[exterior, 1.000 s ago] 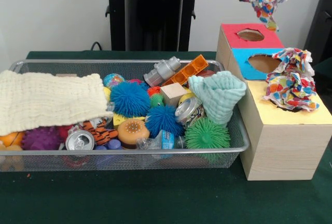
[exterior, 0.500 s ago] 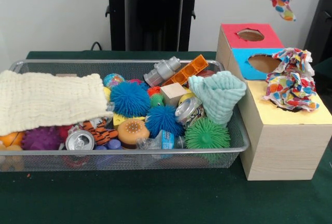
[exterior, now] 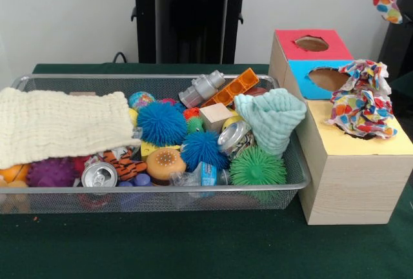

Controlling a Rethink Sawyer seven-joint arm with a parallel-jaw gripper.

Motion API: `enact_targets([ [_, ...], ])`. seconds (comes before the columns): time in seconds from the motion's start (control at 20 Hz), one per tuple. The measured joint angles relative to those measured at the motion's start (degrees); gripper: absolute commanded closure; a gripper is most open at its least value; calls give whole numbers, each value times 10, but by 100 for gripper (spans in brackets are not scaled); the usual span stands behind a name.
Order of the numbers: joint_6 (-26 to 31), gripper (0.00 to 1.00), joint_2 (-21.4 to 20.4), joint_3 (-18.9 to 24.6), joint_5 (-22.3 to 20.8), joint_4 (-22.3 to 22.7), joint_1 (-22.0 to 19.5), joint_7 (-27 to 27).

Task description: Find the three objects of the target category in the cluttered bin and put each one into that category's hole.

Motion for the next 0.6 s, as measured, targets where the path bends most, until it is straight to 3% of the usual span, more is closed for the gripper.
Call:
enact_targets([
  [0.6,0,100,0,-28,-7,-5,37,0],
])
